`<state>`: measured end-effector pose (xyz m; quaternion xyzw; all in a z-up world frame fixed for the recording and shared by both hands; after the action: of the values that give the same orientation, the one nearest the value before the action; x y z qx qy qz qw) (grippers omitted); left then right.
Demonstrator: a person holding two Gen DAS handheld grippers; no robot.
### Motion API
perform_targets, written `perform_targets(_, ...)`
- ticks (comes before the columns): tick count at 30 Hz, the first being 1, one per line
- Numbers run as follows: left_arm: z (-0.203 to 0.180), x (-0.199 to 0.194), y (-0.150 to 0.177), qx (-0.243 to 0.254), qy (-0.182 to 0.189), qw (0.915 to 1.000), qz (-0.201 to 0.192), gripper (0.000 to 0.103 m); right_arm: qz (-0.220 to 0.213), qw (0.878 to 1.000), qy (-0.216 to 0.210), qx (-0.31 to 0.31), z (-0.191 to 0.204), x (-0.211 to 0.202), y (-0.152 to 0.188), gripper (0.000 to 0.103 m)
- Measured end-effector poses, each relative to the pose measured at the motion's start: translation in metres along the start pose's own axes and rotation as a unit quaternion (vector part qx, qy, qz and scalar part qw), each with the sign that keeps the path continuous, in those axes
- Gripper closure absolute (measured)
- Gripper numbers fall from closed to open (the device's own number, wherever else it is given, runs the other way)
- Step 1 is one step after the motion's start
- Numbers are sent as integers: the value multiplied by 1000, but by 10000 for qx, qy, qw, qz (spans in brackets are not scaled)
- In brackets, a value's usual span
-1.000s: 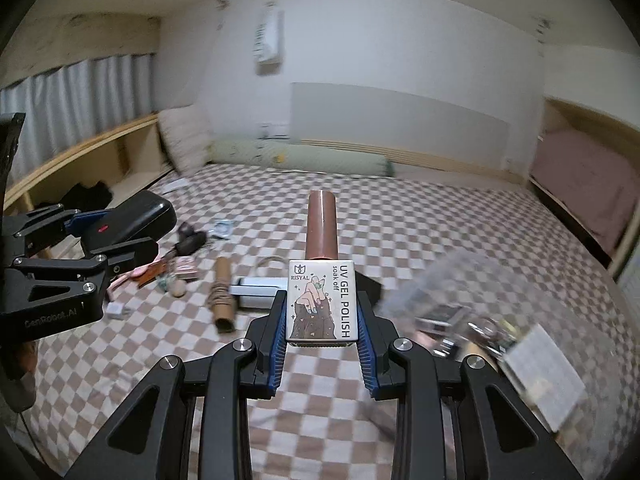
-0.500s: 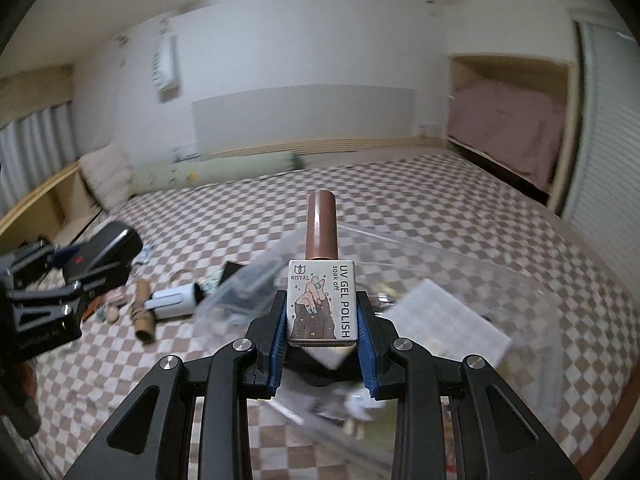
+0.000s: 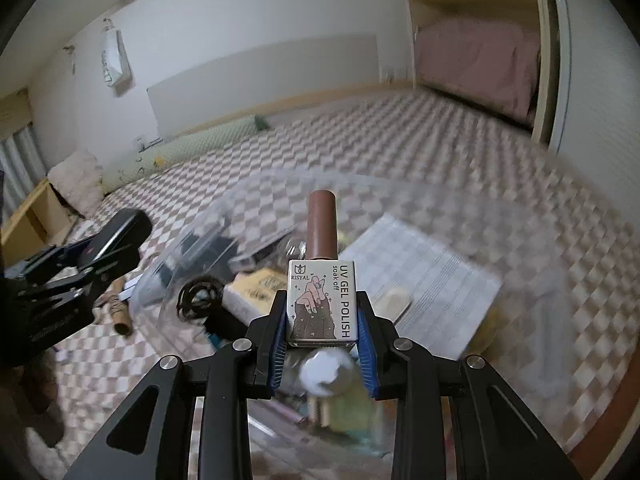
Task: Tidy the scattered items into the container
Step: 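Lower the power bank and nail polish into the clear box and open both tools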
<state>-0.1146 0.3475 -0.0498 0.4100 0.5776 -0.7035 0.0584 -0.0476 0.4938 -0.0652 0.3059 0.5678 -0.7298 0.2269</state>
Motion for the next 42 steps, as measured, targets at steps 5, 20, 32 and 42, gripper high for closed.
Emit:
perform_targets(5, -5, 13, 1, -37, 74, 9999, 101, 43, 288, 9995, 70, -93, -3, 9, 14, 72)
perform_targets(20, -23, 26, 5, -77, 276, 9991, 300, 43, 990, 9946, 310, -74, -17, 29, 40, 72)
perform_targets(32, -44, 31, 8, 150, 537, 9977, 381, 43, 889, 9939, 641, -117, -27, 20, 38, 42)
perform_targets(42, -73, 18, 12, 299, 995, 9935, 469, 43, 565, 9902, 1181, 484, -68, 3, 23, 42)
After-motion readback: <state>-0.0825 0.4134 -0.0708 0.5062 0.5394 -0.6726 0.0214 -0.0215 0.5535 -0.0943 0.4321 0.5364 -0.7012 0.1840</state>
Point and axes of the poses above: each gripper's, at about its wrist camera, not at the fingertips, and x roughly the way its jaws point, z to its left, y to its underside, the point moved 10 cm from there along x, roughly the way its jaws point, and after that the axes turned 2 degrees about -x, right-handed, at the moved point
